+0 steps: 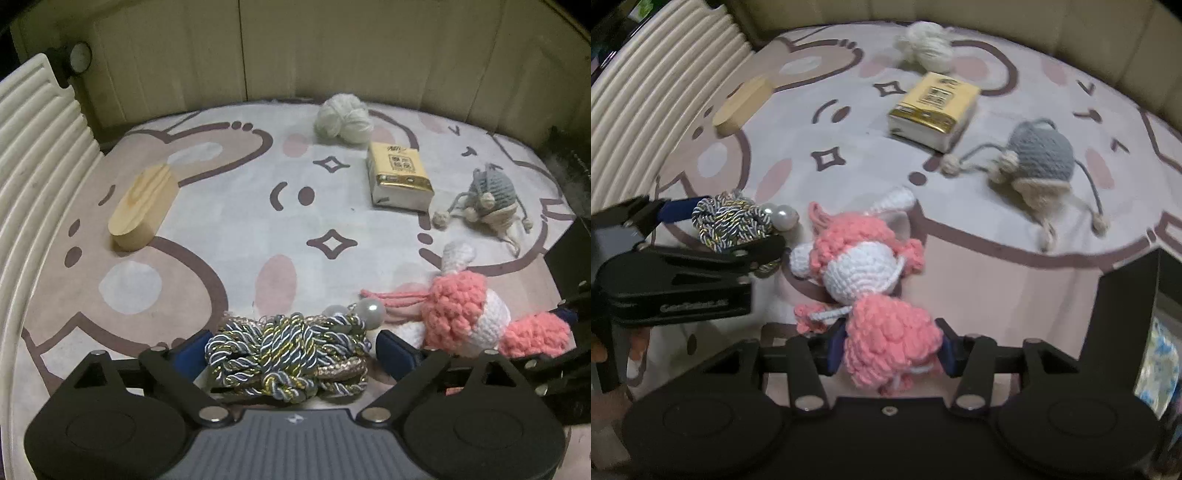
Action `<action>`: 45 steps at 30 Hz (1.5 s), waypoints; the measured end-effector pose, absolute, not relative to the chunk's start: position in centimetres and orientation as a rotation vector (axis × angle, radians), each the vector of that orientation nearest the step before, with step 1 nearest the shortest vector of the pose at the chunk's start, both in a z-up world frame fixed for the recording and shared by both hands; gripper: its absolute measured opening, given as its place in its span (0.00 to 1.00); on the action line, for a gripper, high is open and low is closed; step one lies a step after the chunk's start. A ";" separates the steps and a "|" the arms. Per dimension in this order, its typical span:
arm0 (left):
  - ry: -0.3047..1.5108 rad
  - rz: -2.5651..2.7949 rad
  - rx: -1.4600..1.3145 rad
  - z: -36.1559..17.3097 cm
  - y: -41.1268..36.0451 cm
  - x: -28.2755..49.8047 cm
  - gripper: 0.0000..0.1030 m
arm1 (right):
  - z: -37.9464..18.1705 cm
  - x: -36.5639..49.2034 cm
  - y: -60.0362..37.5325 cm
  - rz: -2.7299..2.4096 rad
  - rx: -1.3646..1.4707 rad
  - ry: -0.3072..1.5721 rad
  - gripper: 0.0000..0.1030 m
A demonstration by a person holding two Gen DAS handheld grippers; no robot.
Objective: Organize objects
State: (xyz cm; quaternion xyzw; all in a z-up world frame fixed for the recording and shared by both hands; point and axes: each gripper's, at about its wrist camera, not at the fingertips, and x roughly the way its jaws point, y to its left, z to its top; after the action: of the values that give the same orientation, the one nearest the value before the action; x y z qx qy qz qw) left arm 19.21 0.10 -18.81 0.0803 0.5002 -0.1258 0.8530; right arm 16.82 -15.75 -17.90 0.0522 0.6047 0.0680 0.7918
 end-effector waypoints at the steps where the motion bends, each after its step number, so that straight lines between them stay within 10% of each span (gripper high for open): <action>1: 1.060 -0.254 0.166 -18.9 0.0 19.4 0.91 | -18.0 16.9 -15.6 0.147 0.091 1.295 0.51; 45: 0.957 -0.217 0.126 -4.6 1.3 10.9 0.79 | -6.1 8.3 -17.8 -0.086 0.297 0.992 0.42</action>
State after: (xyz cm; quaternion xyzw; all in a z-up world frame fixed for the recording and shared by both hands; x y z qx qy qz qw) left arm 10.89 1.27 -4.59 0.0606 0.4592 -0.1041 0.8801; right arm 8.27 -17.79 -6.08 0.1418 0.4738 -0.0409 0.8682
